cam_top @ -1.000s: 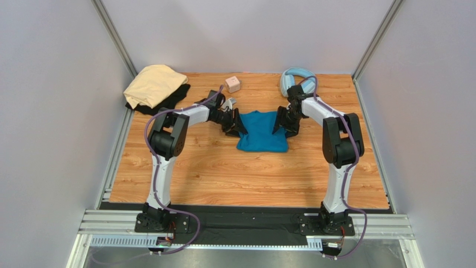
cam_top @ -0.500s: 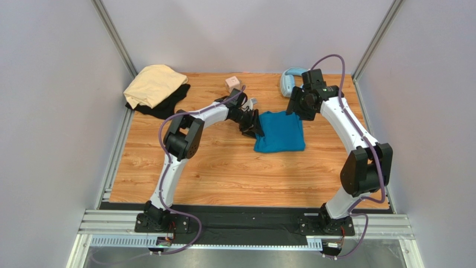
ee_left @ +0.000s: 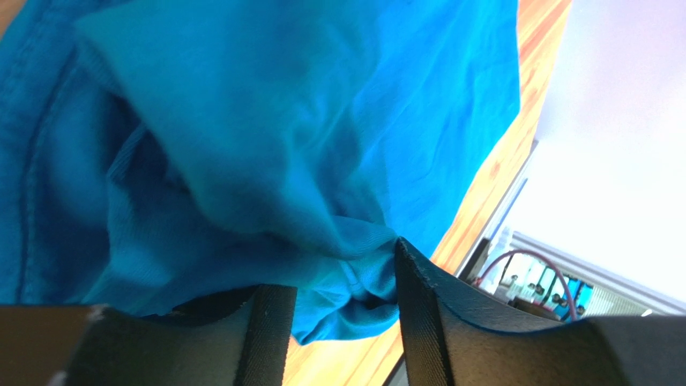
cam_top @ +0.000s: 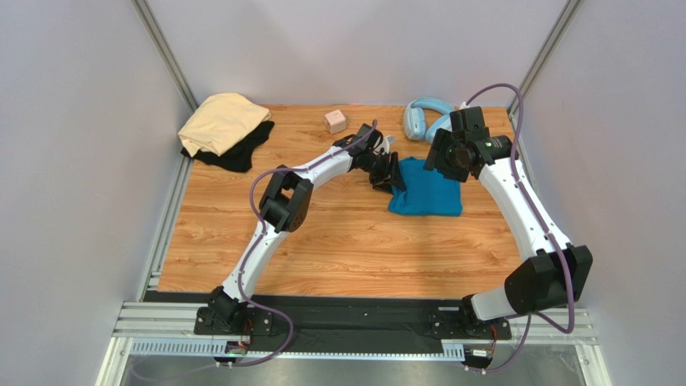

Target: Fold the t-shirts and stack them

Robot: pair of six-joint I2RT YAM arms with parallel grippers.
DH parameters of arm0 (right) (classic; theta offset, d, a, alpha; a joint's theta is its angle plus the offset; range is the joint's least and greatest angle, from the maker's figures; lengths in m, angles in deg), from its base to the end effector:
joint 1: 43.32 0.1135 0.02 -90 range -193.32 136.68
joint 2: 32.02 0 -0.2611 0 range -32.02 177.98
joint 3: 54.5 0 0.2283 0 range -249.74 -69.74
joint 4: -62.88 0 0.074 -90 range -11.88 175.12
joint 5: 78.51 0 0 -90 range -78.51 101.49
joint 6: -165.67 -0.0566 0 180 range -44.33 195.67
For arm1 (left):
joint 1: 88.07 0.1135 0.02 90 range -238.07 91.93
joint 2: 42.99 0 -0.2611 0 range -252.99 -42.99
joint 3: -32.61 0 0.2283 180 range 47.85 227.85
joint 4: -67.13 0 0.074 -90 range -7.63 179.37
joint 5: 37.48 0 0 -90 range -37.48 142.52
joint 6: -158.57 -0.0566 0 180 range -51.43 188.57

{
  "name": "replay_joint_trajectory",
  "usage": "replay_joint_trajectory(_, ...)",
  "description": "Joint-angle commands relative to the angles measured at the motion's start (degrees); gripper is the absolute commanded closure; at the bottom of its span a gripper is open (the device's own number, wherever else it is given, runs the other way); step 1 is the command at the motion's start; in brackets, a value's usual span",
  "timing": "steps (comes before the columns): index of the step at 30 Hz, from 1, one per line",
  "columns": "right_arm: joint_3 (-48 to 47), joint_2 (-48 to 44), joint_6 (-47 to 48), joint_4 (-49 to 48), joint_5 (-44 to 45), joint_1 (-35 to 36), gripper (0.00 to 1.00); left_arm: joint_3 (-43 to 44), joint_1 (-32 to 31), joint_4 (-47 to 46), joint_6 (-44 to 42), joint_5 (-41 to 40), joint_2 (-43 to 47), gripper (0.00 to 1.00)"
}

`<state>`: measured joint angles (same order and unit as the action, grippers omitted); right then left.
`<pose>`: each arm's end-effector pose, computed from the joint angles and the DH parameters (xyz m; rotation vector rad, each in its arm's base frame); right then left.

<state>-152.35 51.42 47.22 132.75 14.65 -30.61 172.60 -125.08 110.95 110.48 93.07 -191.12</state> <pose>0.2790 0.0597 0.3222 0.3709 2.5233 0.2128 0.4089 -0.3543 0.1269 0.2313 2.7502 -1.3806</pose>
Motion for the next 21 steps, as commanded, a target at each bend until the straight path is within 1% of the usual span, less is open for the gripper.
replay_joint_trajectory(1,1.9,-4.9,-1.4,0.8,0.4,0.2,0.38,4.8,-1.7,-1.4,4.0,-0.9,-2.4,0.44)
replay_joint_trajectory(4,2.5,-4.6,-0.1,1.4,1.1,0.0,0.38,7.2,-3.7,-3.0,6.1,-0.4,-4.6,0.44)
replay_joint_trajectory(7,2.0,-4.2,-0.3,2.8,-1.1,-0.1,0.38,11.8,-6.1,-3.7,7.7,-0.9,-7.9,0.43)
replay_joint_trajectory(8,2.1,-4.8,-0.6,3.3,-2.1,0.0,0.39,15.2,-6.6,-3.9,8.2,-1.2,-8.9,0.43)
replay_joint_trajectory(9,2.3,-5.2,-1.0,3.3,-2.3,0.0,0.39,16.7,-7.3,-4.5,9.0,-1.2,-11.2,0.43)
replay_joint_trajectory(11,3.0,-6.9,-1.1,3.6,-2.4,0.0,0.39,19.6,-7.5,-7.2,12.5,-1.5,-14.0,0.43)
replay_joint_trajectory(12,3.2,-7.3,-0.7,3.9,-2.4,0.0,0.39,20.2,-7.5,-7.9,14.0,-2.0,-14.5,0.43)
replay_joint_trajectory(16,2.9,-9.3,0.0,7.1,-2.4,0.0,0.40,20.6,-7.1,-9.5,12.8,-5.2,-14.8,0.43)
replay_joint_trajectory(21,5.0,-11.9,-0.4,7.4,-2.1,-0.1,0.40,16.6,-6.0,-9.8,10.5,-7.7,-11.5,0.43)
